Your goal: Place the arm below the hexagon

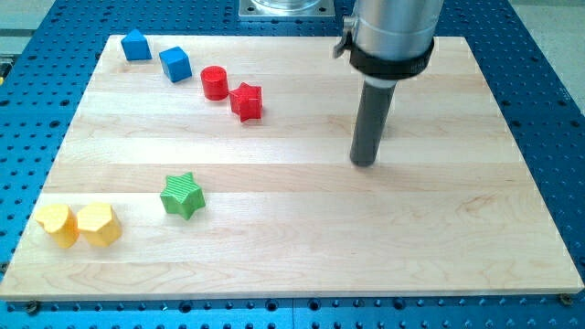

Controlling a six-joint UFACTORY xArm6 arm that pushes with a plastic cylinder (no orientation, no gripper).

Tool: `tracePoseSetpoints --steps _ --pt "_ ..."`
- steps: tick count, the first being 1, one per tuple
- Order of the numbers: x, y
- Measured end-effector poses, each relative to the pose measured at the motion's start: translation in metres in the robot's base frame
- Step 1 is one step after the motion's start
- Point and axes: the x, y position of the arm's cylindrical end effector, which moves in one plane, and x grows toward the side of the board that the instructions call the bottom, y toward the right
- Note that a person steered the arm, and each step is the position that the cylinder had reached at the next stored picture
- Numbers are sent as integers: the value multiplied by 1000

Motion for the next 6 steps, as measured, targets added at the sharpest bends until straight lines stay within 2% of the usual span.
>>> tracePoseSetpoints --steps 1,3,4,6 --pt "43 -27" --pt "139 -225" --pt "144 -280" --pt "125 -284"
